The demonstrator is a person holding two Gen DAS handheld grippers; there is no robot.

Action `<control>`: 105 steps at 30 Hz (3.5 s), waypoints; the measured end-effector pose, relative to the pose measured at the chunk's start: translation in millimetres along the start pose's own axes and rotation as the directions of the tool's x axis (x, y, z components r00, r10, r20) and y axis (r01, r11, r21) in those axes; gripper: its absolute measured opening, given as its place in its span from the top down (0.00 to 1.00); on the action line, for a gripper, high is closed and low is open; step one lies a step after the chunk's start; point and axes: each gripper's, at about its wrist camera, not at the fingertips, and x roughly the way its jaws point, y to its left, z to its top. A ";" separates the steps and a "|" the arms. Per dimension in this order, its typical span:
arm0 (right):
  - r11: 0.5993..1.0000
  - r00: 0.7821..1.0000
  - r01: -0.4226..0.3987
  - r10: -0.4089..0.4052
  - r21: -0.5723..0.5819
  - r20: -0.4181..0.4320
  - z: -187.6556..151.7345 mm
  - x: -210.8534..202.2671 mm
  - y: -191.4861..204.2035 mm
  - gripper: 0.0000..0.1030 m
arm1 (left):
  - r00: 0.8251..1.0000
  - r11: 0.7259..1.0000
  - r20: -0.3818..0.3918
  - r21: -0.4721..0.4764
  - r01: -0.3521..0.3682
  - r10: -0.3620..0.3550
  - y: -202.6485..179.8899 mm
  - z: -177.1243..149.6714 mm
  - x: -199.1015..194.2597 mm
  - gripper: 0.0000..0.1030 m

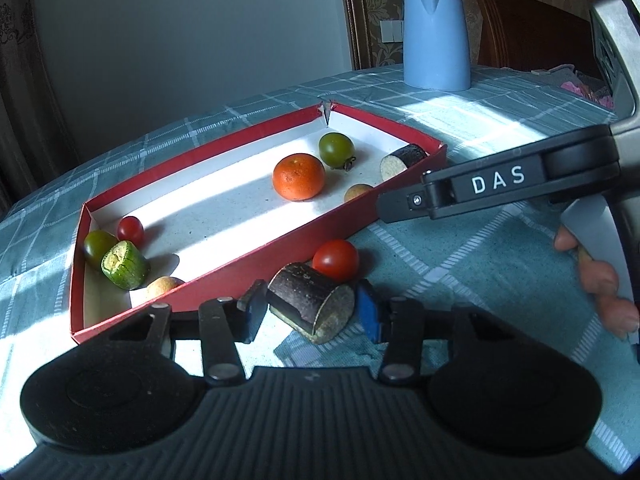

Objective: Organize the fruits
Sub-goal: 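Grasp the dark eggplant slice with the left gripper while the right gripper grasps the red tomato, then carry the eggplant slice and red tomato over the box, then lower both pieces into the box and open both grippers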

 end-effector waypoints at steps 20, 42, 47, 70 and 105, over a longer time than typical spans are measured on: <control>0.969 0.994 -0.107 0.104 -0.223 -0.028 -13.9 -0.5 42.1 0.32 | 0.988 0.986 -0.009 -0.072 -0.152 0.151 32.0 -21.1 -22.4 0.57; 0.950 0.996 -0.073 0.056 -0.304 -0.062 -15.1 22.1 71.5 0.68 | 0.988 0.985 -0.013 -0.079 -0.152 0.151 32.6 -19.6 -18.0 0.55; 0.949 0.997 -0.069 0.054 -0.309 -0.057 -15.4 20.9 72.2 0.69 | 0.987 0.984 -0.008 -0.077 -0.160 0.160 30.7 -19.8 -18.7 0.64; 0.956 0.998 -0.058 0.056 -0.288 -0.015 -16.0 11.6 68.2 0.69 | 0.976 0.975 0.006 -0.035 -0.218 0.218 24.4 -20.3 -20.1 0.61; 0.940 0.992 0.003 0.041 -0.340 0.120 18.4 13.5 79.6 0.69 | 0.973 0.968 0.096 -0.161 -0.193 0.210 49.6 27.8 -20.3 0.69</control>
